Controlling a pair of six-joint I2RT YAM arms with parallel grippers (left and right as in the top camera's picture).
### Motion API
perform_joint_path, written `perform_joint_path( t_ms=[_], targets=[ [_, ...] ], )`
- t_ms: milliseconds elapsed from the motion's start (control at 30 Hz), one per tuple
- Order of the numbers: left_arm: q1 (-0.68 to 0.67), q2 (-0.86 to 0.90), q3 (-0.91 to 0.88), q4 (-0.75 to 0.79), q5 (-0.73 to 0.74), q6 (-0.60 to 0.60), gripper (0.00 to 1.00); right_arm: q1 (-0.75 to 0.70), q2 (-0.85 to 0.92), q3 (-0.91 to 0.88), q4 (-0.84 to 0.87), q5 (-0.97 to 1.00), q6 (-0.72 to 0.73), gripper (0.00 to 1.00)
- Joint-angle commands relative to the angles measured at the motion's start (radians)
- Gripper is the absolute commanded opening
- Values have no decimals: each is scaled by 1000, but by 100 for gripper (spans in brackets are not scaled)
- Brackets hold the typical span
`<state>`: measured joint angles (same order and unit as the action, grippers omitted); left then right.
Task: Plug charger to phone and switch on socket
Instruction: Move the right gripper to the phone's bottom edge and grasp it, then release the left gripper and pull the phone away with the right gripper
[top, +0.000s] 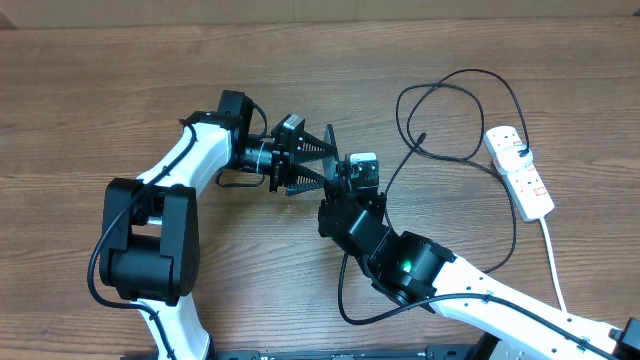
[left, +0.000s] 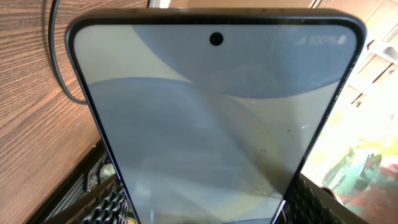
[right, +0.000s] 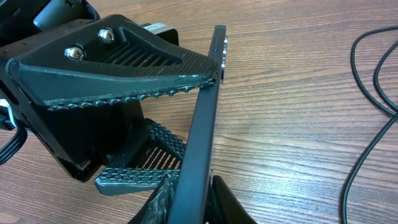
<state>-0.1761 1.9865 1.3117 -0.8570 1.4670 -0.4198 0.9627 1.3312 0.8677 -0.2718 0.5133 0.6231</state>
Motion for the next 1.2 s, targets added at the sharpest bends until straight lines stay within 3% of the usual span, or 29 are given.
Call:
perform_joint_path(
  t_ms=[0, 100, 200, 467, 700, 833, 1033, 1167],
  targets=[
    [2, 7, 26, 2, 41, -3, 43, 7, -5, 16, 22, -21, -2, 14],
    [2, 7, 26, 2, 41, -3, 48, 7, -5, 16, 22, -21, -2, 9],
    [1, 7, 26, 2, 41, -3, 58, 7, -5, 16, 27, -21, -1, 7],
    [1, 7, 26, 2, 41, -3, 100, 7, -7, 16, 53, -78, 66, 4],
    [10, 7, 26, 9, -29, -10, 100, 6, -25, 16, 94, -123, 94, 4],
    [34, 7, 26, 23, -96, -77, 100, 0, -58, 16, 89, -124, 146, 4],
    [80, 6, 48, 28, -115, -72, 100, -62, -115, 16, -10, -127, 339, 4],
    [113, -18, 91, 23, -115, 2, 100, -121, -130, 16, -90, -160, 489, 4]
  ],
)
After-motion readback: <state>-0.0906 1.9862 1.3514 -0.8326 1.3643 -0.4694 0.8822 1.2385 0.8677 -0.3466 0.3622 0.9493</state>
